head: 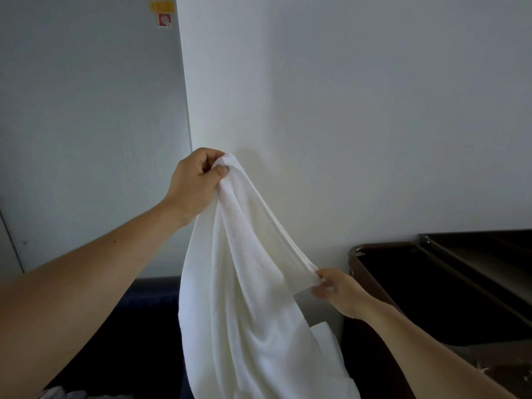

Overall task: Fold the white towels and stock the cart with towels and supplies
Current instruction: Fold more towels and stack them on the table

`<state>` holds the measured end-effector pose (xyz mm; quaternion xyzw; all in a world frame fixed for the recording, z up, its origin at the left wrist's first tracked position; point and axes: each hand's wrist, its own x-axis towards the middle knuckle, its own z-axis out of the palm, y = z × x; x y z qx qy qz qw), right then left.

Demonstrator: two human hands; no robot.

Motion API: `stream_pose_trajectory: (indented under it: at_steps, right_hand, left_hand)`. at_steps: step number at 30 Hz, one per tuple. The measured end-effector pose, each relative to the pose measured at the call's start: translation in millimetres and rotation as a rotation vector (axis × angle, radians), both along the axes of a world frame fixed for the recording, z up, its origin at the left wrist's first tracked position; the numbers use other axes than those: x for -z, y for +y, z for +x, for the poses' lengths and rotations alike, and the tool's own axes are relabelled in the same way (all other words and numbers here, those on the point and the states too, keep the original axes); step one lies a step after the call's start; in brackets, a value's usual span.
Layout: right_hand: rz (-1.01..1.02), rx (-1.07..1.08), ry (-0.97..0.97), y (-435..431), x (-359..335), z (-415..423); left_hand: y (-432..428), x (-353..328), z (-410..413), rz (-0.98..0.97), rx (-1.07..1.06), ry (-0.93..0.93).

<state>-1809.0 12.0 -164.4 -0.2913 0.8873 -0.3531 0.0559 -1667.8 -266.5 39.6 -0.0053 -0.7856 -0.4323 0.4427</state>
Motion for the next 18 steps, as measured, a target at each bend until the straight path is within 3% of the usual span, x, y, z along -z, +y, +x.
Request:
stream_pose_trajectory:
  at_steps: [4, 7, 13, 16, 18]
  right_hand:
    - [-0.003, -0.013, 0.057, 0.1, -40.5, -0.2]
    - [-0.085, 0.061, 0.143, 0.1, -112.0, -6.3]
    - [-0.173, 0.141, 0.581, 4.5, -304.5, 34.0]
    - [-0.301, 0.191, 0.646, 0.1, -347.2, 52.8]
    - [-0.229, 0.197, 0.604, -3.8, -352.1, 55.9]
  left_hand:
    - [-19.3, -8.6, -0.2, 0.022, -0.031, 0.013]
    - [-51.8, -29.5, -0.8, 0.141, -0.101, 0.025]
    - [-90.7, -131.1, -0.7, 0.251, -0.202, 0.188]
    - [-96.7, -160.4, 1.2, 0.237, -0.237, 0.102]
    - [-98.3, -160.2, 5.3, 0.203, -0.215, -0.035]
